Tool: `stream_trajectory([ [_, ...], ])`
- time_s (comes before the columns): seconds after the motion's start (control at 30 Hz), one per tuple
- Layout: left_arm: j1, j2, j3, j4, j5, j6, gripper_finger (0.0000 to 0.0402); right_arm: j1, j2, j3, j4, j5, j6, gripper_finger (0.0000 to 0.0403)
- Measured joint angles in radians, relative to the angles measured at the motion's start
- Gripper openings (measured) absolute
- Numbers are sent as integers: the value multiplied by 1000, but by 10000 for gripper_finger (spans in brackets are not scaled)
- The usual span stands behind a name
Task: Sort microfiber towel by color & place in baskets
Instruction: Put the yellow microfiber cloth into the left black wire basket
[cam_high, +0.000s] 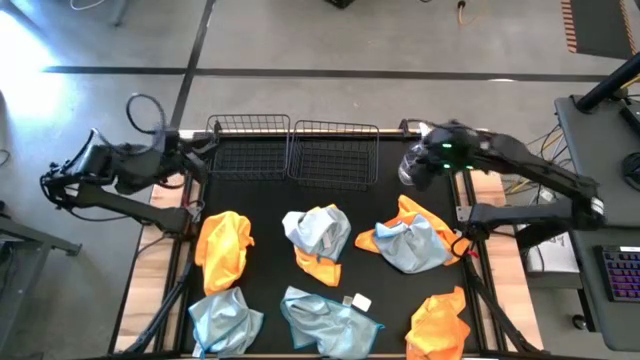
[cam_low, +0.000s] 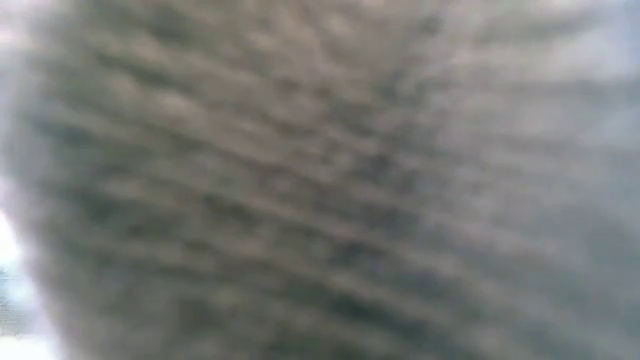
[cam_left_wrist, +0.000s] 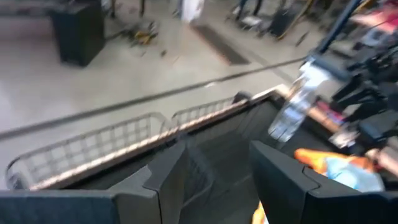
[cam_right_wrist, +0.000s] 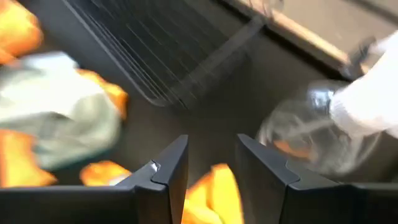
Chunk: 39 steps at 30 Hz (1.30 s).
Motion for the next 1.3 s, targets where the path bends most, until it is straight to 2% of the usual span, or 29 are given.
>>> stream_trajectory([
  [0.13, 0, 7, -30, -109, 0, -117, 158, 0, 75, 66, -72, 5, 0, 125],
  [0.3, 0, 6, -81, -152, 27, -207, 158, 0, 139, 93, -87, 6, -9, 125],
  [0.77, 0, 7, -192, -163, 55, -256, 158, 0, 147, 107, -91, 7, 14, 125],
  [1.0, 0, 47, -213, -182, 172, -357, 158, 0, 127, 107, -91, 6, 30, 125],
  [1.3, 0, 187, -216, -267, 356, -390, 158, 0, 119, 129, -93, 6, 30, 125],
])
